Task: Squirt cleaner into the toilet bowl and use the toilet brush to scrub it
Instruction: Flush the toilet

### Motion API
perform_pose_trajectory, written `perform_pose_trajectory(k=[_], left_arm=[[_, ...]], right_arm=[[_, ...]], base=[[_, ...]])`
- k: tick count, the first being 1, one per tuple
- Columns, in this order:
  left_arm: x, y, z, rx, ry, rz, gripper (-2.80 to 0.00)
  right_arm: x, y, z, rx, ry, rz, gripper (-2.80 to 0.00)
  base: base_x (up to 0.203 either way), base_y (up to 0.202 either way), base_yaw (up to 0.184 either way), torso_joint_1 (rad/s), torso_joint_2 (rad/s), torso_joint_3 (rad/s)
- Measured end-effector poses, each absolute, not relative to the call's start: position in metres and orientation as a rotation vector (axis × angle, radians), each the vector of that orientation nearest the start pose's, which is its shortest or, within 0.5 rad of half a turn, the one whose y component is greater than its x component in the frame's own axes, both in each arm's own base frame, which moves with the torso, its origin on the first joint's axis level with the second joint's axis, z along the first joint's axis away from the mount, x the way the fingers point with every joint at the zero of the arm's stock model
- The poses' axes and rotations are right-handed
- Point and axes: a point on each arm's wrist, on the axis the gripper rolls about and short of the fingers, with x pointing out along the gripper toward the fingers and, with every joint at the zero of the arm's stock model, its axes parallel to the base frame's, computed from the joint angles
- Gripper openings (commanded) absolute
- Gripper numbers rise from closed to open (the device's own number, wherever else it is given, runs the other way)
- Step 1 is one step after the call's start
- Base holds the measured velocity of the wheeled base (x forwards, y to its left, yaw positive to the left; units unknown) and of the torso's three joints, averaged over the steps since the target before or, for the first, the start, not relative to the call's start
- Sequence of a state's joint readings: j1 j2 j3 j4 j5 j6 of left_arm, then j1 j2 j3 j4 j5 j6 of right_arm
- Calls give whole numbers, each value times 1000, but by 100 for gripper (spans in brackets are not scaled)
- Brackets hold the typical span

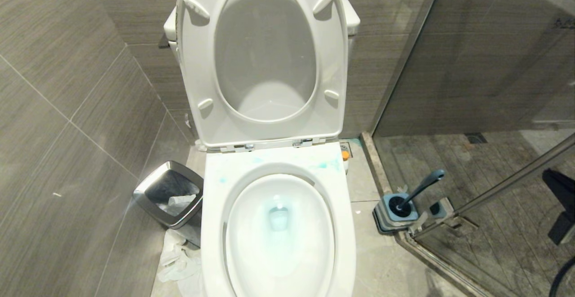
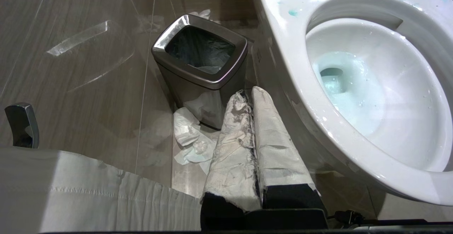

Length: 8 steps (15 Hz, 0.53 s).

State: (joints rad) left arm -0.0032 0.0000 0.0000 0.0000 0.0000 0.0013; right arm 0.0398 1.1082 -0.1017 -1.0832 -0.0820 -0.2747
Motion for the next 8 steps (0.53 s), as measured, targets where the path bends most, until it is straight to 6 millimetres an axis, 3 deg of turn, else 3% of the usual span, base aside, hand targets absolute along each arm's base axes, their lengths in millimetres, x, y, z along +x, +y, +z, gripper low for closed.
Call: perform_pose_trajectory(k=[8], left_arm=[[-23,0,75,2,0,-3,-280]], right_arm=[[32,-1,129,-268,7,-55,-280]], base=[[0,0,0,0,0,0]])
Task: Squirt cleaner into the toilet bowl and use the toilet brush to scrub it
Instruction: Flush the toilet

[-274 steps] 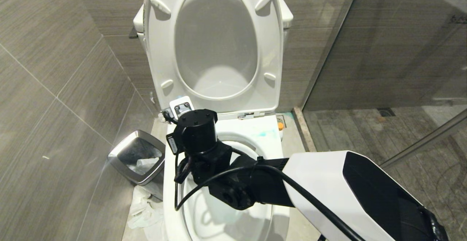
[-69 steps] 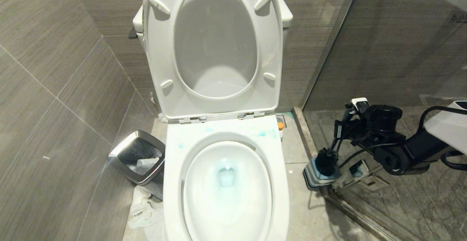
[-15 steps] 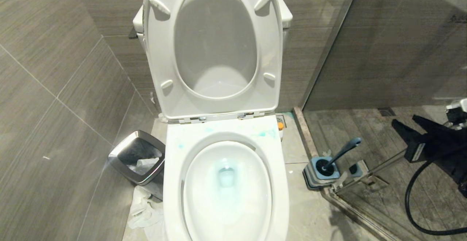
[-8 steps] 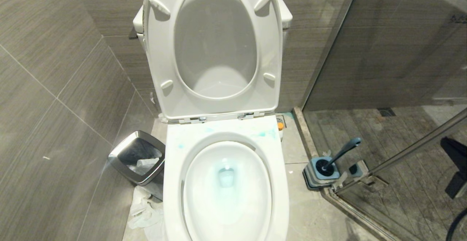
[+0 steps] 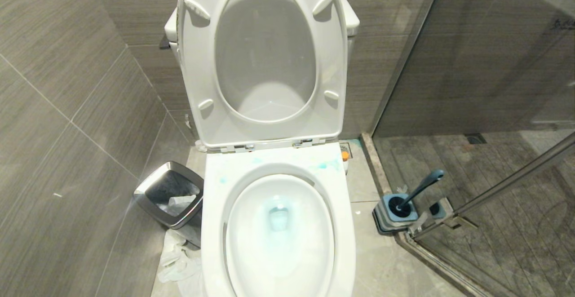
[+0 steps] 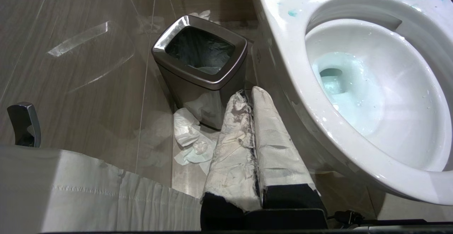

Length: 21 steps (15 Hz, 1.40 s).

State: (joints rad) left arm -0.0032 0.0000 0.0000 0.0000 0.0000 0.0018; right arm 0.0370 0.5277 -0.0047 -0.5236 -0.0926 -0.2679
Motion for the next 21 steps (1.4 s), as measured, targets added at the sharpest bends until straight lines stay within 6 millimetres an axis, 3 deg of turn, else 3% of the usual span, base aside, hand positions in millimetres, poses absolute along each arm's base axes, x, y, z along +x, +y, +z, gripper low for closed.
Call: perform_pose_trajectory(k=[2,6,11,16,21], left_arm=[[-23,0,75,2,0,-4,-280],[-23,0,75,2,0,-3,-280],[-23,0,75,2,0,-3,-280],[-23,0,75,2,0,-3,-280],[-23,0,75,2,0,-3,-280]], right_arm=[[18,-1,129,-262,-26,-50,-280],[-8,-2,147,-253,-110,-56,-280],[-35,-2,125,-236,-85,-70,-280],[-28,-1,91,-195,-25,-14,-280],[-23,1,77,-153,-16,54,-280]], base=[[0,0,0,0,0,0],[0,0,0,0,0,0],[0,0,0,0,0,0],[0,0,0,0,0,0],[0,0,0,0,0,0]])
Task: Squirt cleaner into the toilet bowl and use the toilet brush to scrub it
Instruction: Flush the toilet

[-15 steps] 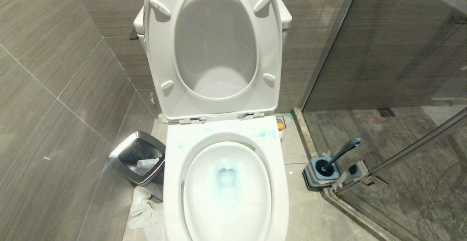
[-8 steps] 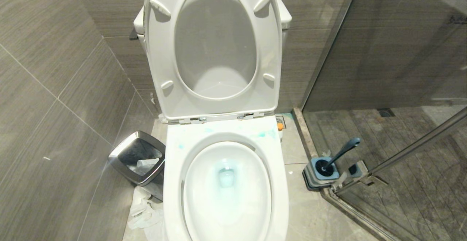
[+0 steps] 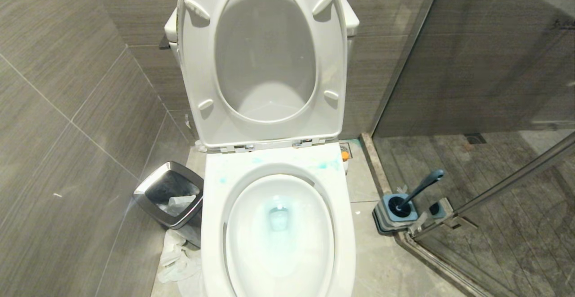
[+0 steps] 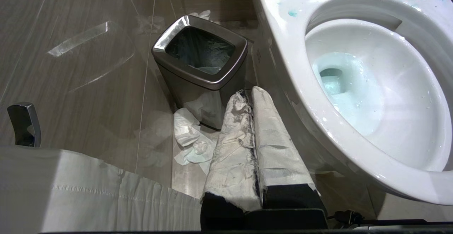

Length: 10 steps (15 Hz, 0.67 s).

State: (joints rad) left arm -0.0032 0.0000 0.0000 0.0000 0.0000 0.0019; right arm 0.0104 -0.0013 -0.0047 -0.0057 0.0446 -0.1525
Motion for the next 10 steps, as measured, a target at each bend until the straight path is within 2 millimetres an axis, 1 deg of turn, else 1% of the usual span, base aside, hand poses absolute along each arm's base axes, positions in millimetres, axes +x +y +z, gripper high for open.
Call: perform_pose_trajectory(k=[2,10], left_arm=[[-23,0,75,2,0,-3,-280],[-23,0,77,24,-5,-5,-280]], right_arm=[[-23,1,76,-94,-1,50,-280],[-23,1,76,-71,-6,47,-280]], base=[[0,0,0,0,0,0],[0,0,0,0,0,0]])
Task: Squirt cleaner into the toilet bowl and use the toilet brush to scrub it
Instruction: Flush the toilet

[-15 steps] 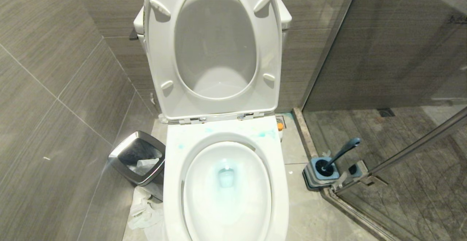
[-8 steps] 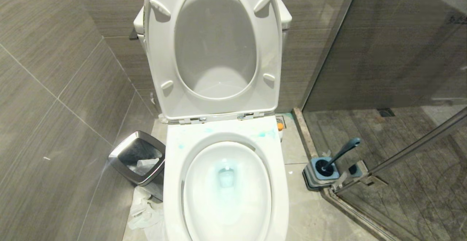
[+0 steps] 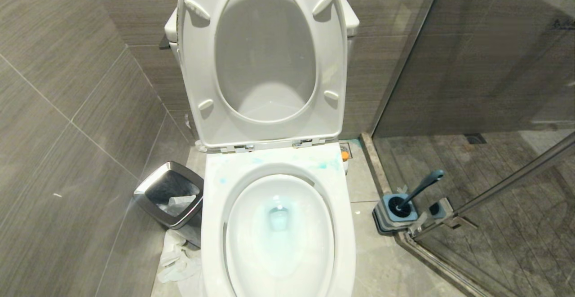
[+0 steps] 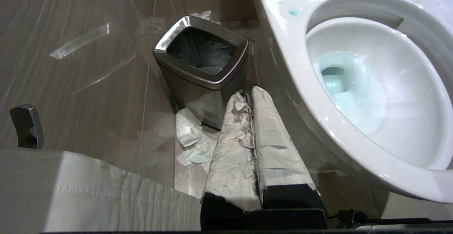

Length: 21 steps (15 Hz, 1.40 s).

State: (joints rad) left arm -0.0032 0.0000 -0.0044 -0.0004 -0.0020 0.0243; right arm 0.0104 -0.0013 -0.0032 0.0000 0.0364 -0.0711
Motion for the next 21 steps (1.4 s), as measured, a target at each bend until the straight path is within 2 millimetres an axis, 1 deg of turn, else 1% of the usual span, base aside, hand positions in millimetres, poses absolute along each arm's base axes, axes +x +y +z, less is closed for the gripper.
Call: perform_pose_trajectory(k=[1,4,5,7,10,12,13,15,16,17,21], left_arm=[[-24,0,80,37,-13,-11,-280],[-34,-1,121,59,-105,-33,-280],[-35,-1,139,61,-125,-35,-280],[-34,-1,183,65,-160,-39,-280],[-16,-1,249,71,-176,-30,-280],[5,-1,288,88,-175,-20,-280],[17,-1,304,100,-172,-17,-280],[49,0,332,130,-159,-12,-280],[63,0,341,137,-159,-12,-280],[81,0,349,141,-155,-12,-280],[165,4,371,142,-117,-42,-280]], right_arm=[[-23,1,76,-71,-6,46,-280],[-23,1,76,-72,-6,47,-280],[-23,1,76,-71,-6,46,-280],[-23,1,76,-72,-6,47,-280],[-23,1,76,-72,-5,46,-280],[-23,1,76,-72,-5,47,-280],[-23,1,76,-71,-5,47,-280],[-23,1,76,-71,-5,47,-280],[-23,1,76,-71,-5,47,-280],[-23,1,76,-71,-5,47,-280],[-23,1,76,-71,-5,47,-280]], base=[[0,0,0,0,0,0],[0,0,0,0,0,0],[0,0,0,0,0,0],[0,0,0,0,0,0],[0,0,0,0,0,0],[0,0,0,0,0,0],[0,0,0,0,0,0],[0,0,0,0,0,0],[0,0,0,0,0,0],[0,0,0,0,0,0],[0,0,0,0,0,0]])
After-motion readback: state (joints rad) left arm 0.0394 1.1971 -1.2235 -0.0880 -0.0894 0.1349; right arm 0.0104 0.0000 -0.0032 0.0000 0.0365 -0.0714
